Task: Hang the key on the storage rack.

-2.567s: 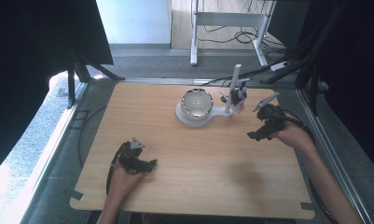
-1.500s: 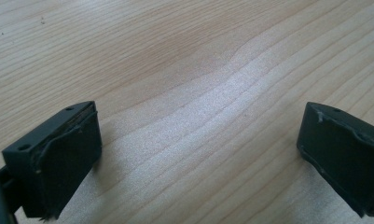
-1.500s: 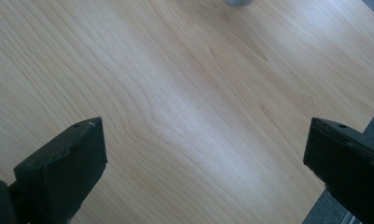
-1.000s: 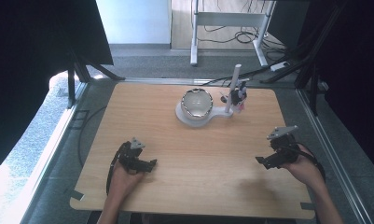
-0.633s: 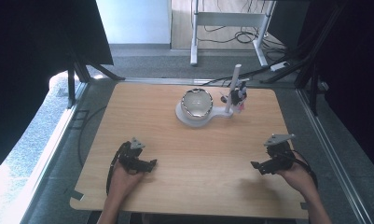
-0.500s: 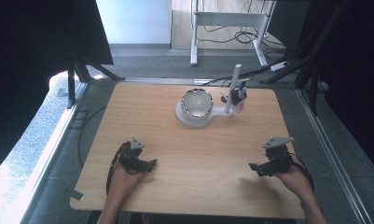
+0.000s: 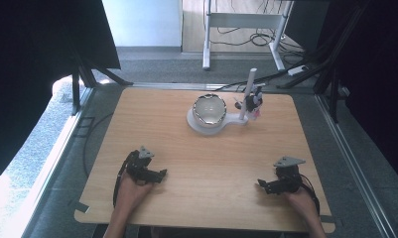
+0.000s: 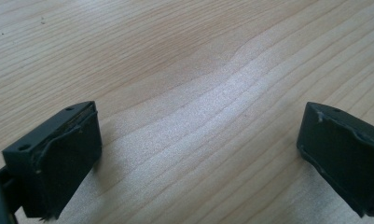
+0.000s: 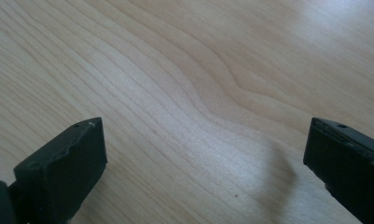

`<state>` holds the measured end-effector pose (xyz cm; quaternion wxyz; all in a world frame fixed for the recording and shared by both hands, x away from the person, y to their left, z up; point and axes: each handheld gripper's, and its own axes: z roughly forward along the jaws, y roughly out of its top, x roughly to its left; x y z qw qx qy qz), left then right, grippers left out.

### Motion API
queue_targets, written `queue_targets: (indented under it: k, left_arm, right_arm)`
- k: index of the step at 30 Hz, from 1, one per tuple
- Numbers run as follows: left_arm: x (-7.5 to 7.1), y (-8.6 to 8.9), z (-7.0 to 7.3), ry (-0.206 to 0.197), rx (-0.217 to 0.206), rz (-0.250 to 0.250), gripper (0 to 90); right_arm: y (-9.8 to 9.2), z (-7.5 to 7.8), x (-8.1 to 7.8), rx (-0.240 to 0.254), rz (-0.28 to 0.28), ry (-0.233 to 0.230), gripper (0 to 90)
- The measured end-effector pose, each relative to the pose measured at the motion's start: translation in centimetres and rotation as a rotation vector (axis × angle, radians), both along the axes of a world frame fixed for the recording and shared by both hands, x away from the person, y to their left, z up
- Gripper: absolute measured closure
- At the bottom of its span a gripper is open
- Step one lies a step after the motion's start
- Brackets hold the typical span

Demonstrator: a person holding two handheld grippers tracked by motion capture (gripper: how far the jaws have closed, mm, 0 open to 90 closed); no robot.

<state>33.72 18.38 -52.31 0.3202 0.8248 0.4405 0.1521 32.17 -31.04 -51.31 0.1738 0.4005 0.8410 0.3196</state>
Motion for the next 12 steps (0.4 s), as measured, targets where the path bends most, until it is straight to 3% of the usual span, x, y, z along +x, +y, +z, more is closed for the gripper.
queue_targets:
  k: [3, 12]
  left_arm:
    - [0.0, 0.0, 0.0, 0.0, 0.0, 0.0, 0.0]
    - [-0.02, -0.01, -0.01, 0.0, -0.001, 0.0, 0.0]
  right_arm:
    - [0.05, -0.7, -0.05, 0.048, -0.013, 0.004, 0.0]
    - [0.15, -0.72, -0.29, 0.047, -0.039, 0.001, 0.0]
